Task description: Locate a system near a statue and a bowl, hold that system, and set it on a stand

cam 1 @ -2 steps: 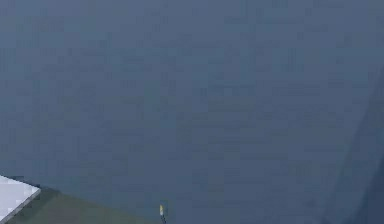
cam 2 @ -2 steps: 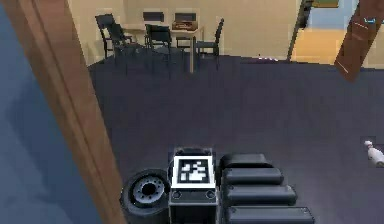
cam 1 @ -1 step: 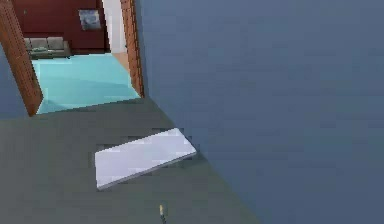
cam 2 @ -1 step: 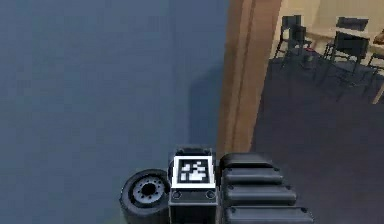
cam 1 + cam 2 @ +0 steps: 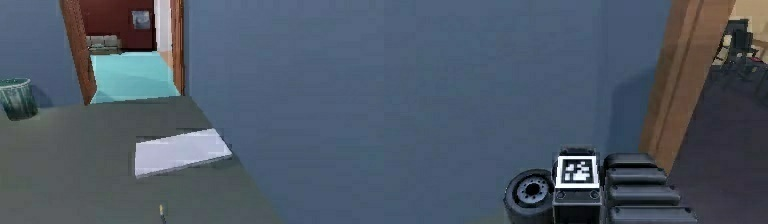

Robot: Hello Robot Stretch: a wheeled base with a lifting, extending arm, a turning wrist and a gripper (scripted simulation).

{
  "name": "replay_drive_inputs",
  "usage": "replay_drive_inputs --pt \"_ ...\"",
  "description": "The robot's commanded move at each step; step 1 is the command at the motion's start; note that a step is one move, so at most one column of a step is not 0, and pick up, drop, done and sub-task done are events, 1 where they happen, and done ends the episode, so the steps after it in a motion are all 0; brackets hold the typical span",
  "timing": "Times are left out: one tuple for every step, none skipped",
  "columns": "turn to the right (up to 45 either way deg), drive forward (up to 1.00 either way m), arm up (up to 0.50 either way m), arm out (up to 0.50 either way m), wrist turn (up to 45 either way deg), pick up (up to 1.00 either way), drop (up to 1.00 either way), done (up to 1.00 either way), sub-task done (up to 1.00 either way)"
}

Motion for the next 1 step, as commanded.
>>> replay_drive_inputs --pt "0.0 0.7 0.0 0.0 0.0 0.0 0.0 0.0 0.0"
